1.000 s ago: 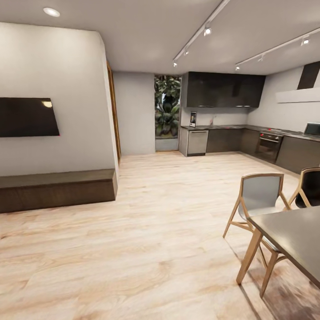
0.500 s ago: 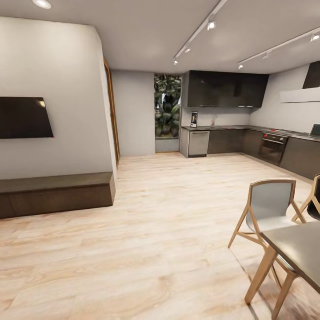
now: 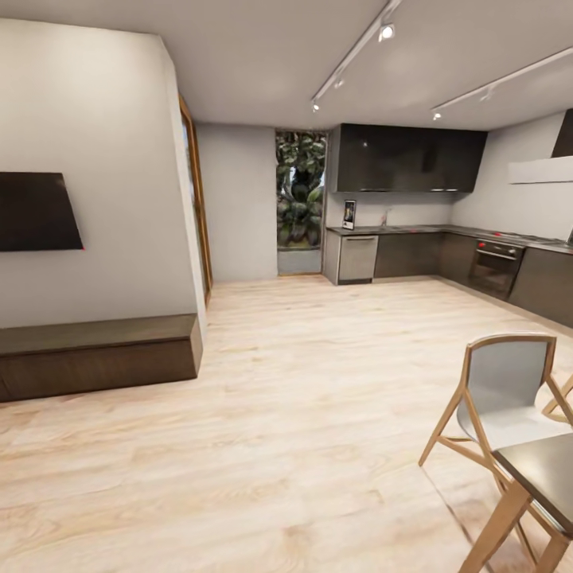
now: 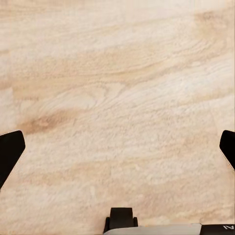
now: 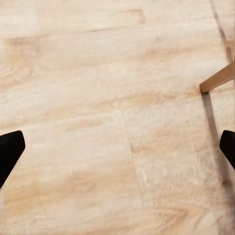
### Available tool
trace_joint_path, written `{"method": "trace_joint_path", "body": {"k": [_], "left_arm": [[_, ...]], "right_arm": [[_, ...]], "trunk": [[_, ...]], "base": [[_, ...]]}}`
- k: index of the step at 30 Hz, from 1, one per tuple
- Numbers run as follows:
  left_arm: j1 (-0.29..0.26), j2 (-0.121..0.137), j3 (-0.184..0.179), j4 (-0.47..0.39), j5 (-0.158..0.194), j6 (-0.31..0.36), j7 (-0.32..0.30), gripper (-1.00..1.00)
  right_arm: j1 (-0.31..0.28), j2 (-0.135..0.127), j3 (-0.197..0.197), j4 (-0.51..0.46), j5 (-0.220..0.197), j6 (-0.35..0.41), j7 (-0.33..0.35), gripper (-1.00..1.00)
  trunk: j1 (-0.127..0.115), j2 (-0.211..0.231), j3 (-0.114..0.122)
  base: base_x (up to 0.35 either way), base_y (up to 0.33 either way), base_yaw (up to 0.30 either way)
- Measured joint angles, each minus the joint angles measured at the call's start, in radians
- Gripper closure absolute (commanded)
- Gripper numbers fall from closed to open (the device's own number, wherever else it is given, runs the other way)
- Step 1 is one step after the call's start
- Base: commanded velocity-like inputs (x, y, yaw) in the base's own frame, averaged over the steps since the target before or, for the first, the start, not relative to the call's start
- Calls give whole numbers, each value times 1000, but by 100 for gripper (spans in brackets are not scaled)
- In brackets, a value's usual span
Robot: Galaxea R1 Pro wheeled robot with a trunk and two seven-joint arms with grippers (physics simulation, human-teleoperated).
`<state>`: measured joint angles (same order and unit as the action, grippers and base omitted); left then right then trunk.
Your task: Pick up the poster from the kitchen countertop and hang it on one of the wall nails in the kitchen.
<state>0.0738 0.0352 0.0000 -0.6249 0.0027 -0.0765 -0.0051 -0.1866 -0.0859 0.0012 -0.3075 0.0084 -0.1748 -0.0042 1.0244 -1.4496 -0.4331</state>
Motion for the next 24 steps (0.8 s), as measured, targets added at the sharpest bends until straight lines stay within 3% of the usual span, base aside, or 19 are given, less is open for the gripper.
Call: {"method": "trace_joint_path", "body": {"k": [24], "left_arm": [[0, 0, 0, 0, -1, -3, 1, -100]], "right_arm": [[0, -2, -1, 0, 0, 0, 0, -100]], "trunk": [[0, 0, 0]], "base": [[343, 0, 0]]}}
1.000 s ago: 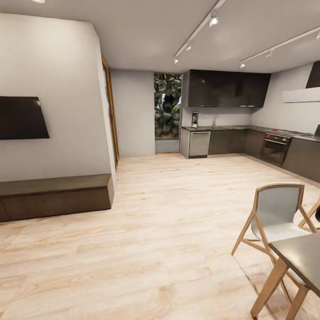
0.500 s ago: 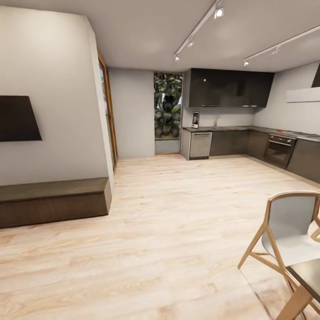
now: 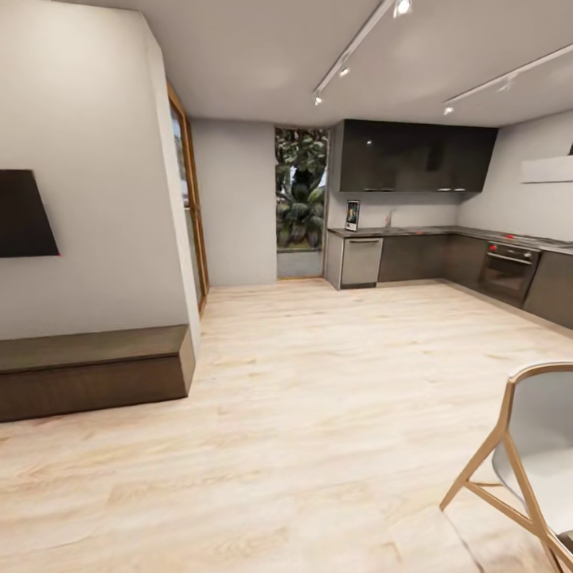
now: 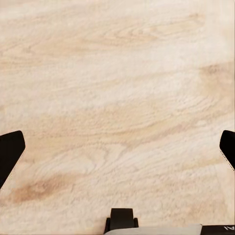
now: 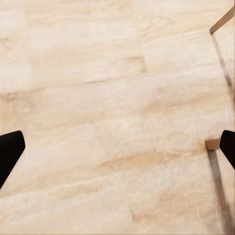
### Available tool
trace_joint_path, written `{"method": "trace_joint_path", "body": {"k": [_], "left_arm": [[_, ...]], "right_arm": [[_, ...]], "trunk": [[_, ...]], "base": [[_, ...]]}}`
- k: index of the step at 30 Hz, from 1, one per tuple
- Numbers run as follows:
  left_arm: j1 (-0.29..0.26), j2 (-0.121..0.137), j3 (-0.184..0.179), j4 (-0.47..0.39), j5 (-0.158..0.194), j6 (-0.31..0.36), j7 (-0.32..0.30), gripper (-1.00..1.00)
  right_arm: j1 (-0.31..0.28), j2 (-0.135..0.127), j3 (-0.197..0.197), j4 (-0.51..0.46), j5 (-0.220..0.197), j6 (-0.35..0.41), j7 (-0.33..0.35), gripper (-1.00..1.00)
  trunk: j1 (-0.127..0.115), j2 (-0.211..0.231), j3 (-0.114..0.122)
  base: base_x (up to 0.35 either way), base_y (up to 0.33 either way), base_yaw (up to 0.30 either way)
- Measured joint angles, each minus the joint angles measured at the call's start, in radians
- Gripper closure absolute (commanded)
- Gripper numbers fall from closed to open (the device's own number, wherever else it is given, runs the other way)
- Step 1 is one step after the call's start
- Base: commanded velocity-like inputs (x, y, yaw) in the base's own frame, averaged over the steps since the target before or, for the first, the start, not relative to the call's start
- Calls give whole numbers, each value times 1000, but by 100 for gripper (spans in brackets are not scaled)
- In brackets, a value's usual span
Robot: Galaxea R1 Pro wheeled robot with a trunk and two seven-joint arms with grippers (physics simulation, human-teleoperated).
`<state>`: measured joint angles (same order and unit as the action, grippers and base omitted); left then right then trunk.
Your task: Pick up the poster from the kitchen countertop and hang it on one of the wall nails in the kitchen.
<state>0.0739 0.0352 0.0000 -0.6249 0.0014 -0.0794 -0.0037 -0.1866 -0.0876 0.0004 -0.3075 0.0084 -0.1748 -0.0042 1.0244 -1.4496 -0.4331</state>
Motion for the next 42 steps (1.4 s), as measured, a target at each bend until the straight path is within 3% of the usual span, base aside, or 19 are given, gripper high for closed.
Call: {"method": "trace_joint_path", "body": {"k": [42], "left_arm": [[0, 0, 0, 3, 0, 0, 1, -100]], "right_arm": [[0, 0, 1, 0, 0, -2, -3, -100]], "trunk": [[0, 0, 0]], "base": [[342, 0, 0]]}}
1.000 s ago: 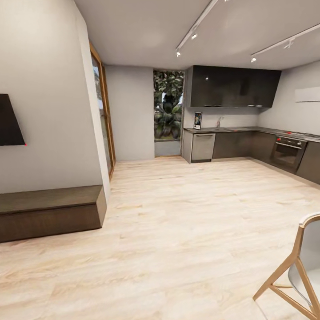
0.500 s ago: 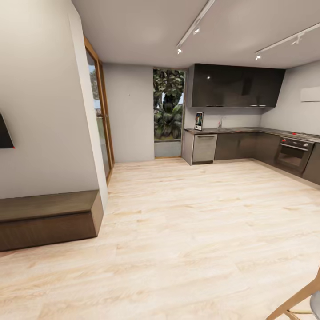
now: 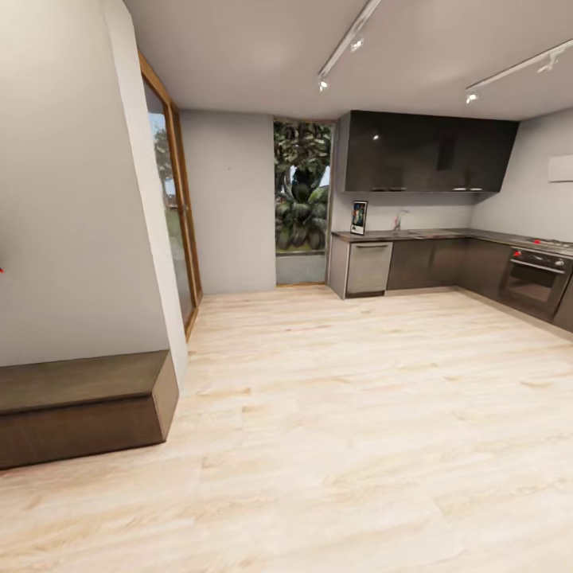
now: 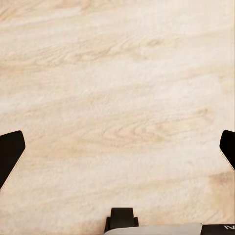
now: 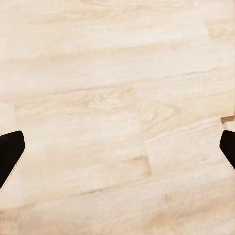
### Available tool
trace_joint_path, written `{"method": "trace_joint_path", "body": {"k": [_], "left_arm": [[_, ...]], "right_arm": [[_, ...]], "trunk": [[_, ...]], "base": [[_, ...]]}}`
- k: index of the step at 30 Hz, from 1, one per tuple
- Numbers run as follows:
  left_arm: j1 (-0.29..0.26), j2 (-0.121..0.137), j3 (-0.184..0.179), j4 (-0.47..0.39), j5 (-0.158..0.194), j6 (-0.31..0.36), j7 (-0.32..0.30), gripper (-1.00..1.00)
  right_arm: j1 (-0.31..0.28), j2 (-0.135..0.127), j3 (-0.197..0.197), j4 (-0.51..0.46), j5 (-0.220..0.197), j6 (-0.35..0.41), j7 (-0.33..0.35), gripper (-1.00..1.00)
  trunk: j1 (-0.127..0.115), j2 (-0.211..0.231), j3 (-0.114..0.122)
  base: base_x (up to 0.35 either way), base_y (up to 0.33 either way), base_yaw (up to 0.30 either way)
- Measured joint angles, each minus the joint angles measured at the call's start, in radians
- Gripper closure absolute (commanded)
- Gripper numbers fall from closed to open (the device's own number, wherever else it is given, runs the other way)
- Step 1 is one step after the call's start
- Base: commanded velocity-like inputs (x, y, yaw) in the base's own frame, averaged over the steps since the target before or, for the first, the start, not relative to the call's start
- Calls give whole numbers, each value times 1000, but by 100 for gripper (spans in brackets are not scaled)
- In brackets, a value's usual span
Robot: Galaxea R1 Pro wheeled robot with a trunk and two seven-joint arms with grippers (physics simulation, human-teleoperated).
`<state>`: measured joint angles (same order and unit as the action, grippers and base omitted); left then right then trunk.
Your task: Pick up the poster from the kitchen countertop and hang it on one of the wall nails in the kitchen.
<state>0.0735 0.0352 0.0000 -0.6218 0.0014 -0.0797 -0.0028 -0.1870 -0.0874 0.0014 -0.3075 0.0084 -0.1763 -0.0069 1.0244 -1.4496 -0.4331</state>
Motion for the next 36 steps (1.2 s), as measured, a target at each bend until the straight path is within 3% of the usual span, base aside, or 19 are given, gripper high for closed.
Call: {"method": "trace_joint_path", "body": {"k": [12, 36], "left_arm": [[0, 0, 0, -1, 0, 0, 0, -100], [0, 0, 0, -1, 0, 0, 0, -100]], "right_arm": [[0, 0, 0, 0, 0, 0, 0, -100], [0, 0, 0, 0, 0, 0, 0, -100]], "trunk": [[0, 0, 0], [0, 0, 6]], "base": [[343, -4, -28], [343, -68, -235]]}}
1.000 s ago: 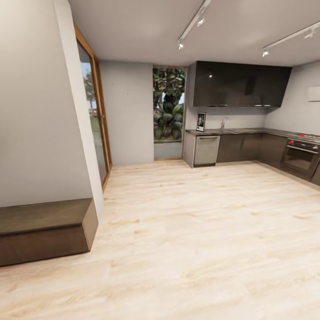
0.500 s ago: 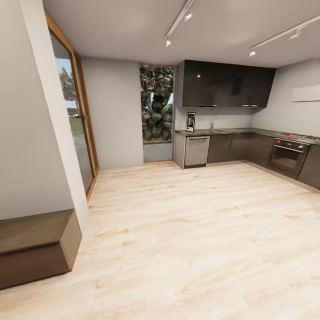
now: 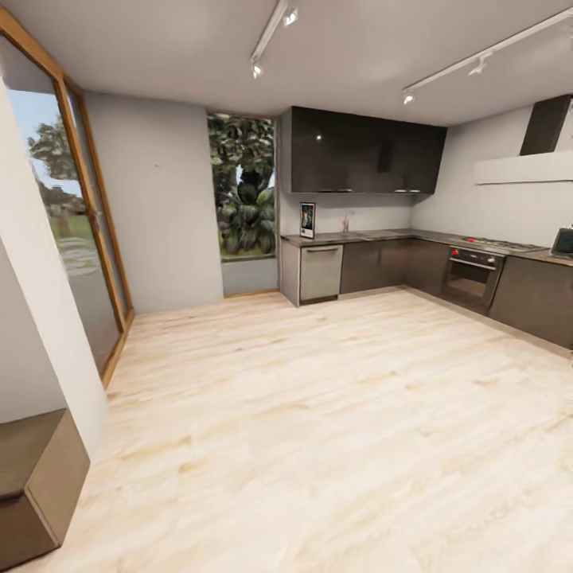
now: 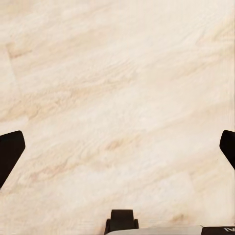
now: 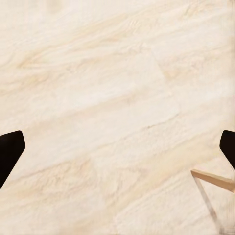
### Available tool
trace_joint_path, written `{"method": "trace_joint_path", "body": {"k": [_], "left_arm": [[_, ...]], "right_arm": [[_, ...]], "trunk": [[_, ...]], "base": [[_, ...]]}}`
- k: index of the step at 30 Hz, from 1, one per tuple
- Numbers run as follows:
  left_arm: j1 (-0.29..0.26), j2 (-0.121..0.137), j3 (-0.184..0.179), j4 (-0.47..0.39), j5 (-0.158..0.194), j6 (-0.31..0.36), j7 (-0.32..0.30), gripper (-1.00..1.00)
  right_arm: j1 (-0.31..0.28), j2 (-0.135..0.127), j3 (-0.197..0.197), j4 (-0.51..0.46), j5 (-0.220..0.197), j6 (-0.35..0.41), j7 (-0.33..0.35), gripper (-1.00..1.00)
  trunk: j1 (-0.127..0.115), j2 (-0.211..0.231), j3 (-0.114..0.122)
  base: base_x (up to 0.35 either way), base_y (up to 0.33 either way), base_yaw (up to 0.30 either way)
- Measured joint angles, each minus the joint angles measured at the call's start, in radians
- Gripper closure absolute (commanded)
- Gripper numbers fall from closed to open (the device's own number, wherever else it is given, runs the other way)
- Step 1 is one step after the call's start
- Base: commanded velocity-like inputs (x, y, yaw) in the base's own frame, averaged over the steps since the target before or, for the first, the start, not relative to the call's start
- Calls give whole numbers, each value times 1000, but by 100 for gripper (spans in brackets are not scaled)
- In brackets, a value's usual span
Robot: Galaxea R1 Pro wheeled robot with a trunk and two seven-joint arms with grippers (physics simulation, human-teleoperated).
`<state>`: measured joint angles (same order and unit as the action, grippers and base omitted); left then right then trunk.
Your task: Pick up the poster from the kitchen countertop and hang it on one of the wall nails in the kitchen.
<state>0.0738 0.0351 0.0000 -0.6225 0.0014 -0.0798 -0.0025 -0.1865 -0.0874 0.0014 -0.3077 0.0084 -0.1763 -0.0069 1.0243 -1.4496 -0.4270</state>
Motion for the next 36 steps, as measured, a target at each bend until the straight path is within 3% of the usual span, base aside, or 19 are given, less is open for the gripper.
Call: {"method": "trace_joint_path", "body": {"k": [36], "left_arm": [[0, 0, 0, -1, 0, 0, 0, -100]], "right_arm": [[0, 0, 0, 0, 0, 0, 0, -100]], "trunk": [[0, 0, 0]], "base": [[343, -95, -6]]}}
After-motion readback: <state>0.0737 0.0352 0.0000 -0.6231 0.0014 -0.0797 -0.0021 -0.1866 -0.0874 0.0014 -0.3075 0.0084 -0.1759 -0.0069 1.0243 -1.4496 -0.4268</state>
